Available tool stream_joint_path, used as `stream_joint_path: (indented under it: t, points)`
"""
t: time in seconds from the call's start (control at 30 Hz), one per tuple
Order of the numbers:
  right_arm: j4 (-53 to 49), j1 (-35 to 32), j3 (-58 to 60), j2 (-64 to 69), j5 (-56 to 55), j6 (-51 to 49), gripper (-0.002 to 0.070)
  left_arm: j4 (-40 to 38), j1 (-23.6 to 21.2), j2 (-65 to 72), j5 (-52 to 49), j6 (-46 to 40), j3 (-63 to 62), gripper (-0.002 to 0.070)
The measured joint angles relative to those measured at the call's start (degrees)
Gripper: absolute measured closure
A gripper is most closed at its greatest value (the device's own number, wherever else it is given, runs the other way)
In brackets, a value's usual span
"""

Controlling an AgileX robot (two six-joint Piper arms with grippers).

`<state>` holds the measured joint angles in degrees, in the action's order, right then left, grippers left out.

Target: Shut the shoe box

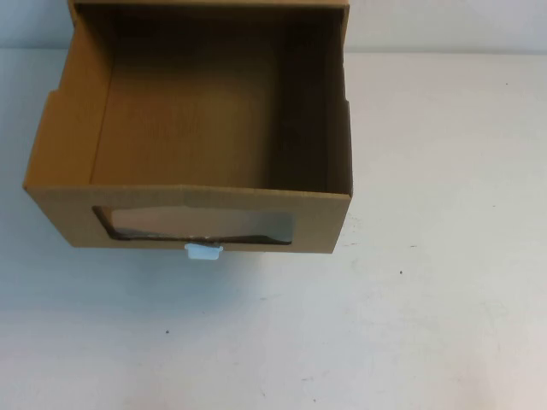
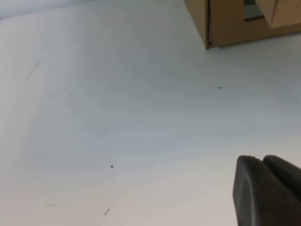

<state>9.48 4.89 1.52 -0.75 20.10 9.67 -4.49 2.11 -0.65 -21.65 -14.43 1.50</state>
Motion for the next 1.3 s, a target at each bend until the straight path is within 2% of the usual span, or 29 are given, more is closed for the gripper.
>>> stream_joint_path:
  t: [1.03, 1.17, 1.3]
  points:
    - [0.0, 0.0, 0.0, 0.0, 0.0, 0.0, 0.0689, 0.1, 0.0, 0.0, 0.0, 0.0, 0.0, 0.068]
    - [0.0, 0.0, 0.0, 0.0, 0.0, 0.0, 0.0689, -2.8, 0.0, 0.0, 0.3, 0.0, 0.0, 0.068]
    - [0.0, 0.0, 0.0, 0.0, 0.0, 0.0, 0.0689, -12.2, 0.0, 0.0, 2.7, 1.7, 0.0, 0.068]
